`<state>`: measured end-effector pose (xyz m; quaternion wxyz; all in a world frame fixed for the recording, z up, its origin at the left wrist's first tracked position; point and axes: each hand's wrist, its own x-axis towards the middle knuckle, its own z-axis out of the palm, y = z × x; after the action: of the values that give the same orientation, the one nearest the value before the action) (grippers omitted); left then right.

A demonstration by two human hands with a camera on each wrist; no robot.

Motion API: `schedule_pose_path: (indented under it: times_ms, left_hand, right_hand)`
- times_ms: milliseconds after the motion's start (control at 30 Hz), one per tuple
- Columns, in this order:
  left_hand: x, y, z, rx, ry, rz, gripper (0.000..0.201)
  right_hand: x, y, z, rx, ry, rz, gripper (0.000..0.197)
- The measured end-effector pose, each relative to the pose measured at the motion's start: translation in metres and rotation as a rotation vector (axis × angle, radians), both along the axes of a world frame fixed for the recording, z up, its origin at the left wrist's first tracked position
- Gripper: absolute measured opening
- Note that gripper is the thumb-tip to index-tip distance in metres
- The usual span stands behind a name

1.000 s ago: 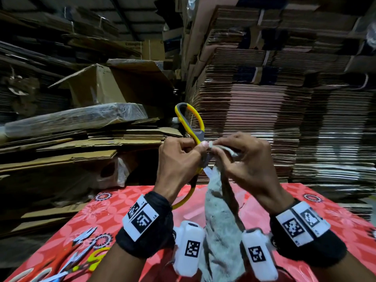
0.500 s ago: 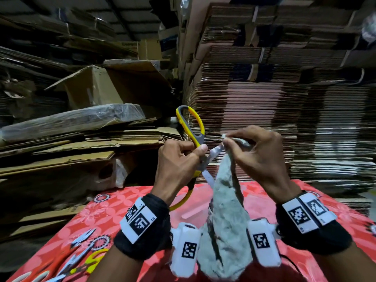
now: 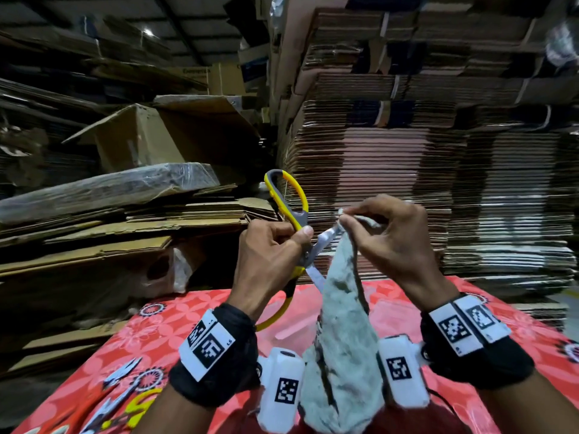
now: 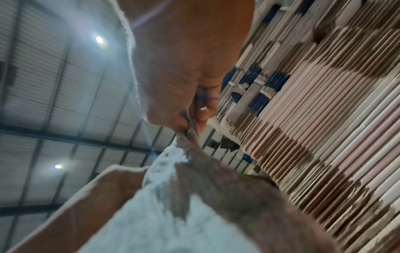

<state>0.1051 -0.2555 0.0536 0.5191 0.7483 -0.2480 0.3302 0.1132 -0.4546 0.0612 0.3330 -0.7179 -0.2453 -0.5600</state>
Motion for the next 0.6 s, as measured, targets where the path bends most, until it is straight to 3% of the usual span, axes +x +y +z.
schedule_pose_path:
  times_ms: [100, 267, 600]
  left_hand:
    - [0.001, 0.001, 0.0, -0.009, -0.011, 0.016, 0.043]
    - [-0.003, 0.004, 0.003, -0.069, 0.019, -0.048, 0.031]
    - [-0.001, -0.002, 0.001, -0.098, 0.035, -0.071, 0.035]
  right_hand:
    - [-0.001, -0.002, 0.0, 0.021, 0.011, -0.017, 0.007]
    - [-0.009, 0.028, -0.009, -0.202, -0.018, 0.091, 0.008]
    - [-0.009, 0.015, -0.002, -0.143, 0.072, 0.242, 0.013]
